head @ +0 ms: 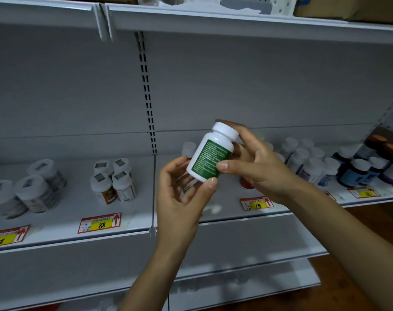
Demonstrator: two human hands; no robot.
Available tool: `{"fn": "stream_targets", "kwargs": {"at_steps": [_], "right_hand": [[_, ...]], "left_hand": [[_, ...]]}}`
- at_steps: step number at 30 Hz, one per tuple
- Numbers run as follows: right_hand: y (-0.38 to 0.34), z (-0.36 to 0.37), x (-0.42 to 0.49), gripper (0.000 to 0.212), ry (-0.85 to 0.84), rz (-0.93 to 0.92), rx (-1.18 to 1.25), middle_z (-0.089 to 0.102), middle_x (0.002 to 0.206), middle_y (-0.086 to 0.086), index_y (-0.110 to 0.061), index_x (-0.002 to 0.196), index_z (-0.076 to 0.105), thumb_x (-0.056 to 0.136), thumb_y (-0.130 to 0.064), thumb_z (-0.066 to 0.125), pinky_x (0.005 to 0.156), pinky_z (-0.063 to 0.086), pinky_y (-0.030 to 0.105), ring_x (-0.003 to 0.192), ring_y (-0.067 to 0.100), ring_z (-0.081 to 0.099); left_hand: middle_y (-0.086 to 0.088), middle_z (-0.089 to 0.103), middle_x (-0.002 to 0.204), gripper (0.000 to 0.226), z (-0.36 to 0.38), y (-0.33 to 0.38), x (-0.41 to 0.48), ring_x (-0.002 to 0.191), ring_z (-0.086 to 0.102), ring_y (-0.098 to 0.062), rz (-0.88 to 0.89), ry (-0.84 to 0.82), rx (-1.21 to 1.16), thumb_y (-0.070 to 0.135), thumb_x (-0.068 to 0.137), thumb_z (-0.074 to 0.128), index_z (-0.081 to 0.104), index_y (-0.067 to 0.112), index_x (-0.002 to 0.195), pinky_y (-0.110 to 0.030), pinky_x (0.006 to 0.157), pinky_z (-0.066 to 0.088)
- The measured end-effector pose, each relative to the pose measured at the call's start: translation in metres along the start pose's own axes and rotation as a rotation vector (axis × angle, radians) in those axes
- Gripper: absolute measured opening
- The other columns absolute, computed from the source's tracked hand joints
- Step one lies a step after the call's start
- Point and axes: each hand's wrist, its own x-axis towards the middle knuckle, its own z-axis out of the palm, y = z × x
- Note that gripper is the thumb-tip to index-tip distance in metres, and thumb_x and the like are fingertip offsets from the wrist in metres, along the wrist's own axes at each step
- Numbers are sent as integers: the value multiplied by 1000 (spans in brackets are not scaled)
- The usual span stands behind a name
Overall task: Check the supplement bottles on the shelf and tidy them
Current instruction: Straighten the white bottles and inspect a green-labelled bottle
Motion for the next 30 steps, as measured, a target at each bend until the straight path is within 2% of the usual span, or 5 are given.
{"fn": "stream_targets", "kwargs": {"at_steps": [3, 7, 12, 20, 30], "right_hand": [[0, 0, 1, 71, -21, -22, -12, 65, 108, -2, -23, 135, 45, 74, 4, 67, 86, 52, 29, 105, 14, 63], [2, 0, 3, 69, -23, -16, -15, 62, 115, -1, -27, 136, 45, 76, -5, 70, 89, 51, 30, 111, 15, 60], [-2, 2, 8, 43, 25, 32, 37, 66, 111, 5, -33, 127, 54, 85, -23, 59, 81, 53, 28, 101, 18, 66], [-8, -1, 11, 46, 73, 19, -5, 68, 98, 2, -27, 131, 50, 86, -31, 58, 71, 53, 24, 83, 13, 66], [-11, -4, 13, 57, 22, 24, -88, 60, 123, 11, -23, 134, 44, 85, -5, 67, 83, 55, 27, 104, 15, 66]], "left_hand": [[-5, 70, 114, 48, -2, 4, 2, 101, 69, -20, -261, -69, -147, 44, 82, 68, 56, 19, 121, -26, 80, 57], [-17, 71, 108, 40, -3, 11, 6, 94, 71, -26, -444, -85, -310, 33, 81, 55, 60, 11, 114, -26, 78, 58], [-18, 72, 103, 39, -1, 14, 7, 88, 73, -24, -488, -49, -382, 30, 77, 59, 61, 10, 110, -23, 70, 58], [-19, 72, 102, 53, 10, 21, 12, 88, 73, -23, -528, -100, -388, 33, 75, 60, 57, 2, 118, -22, 71, 58], [-20, 71, 105, 47, 13, 17, 18, 87, 73, -21, -556, -36, -420, 33, 75, 61, 61, 5, 113, -20, 65, 58]]}}
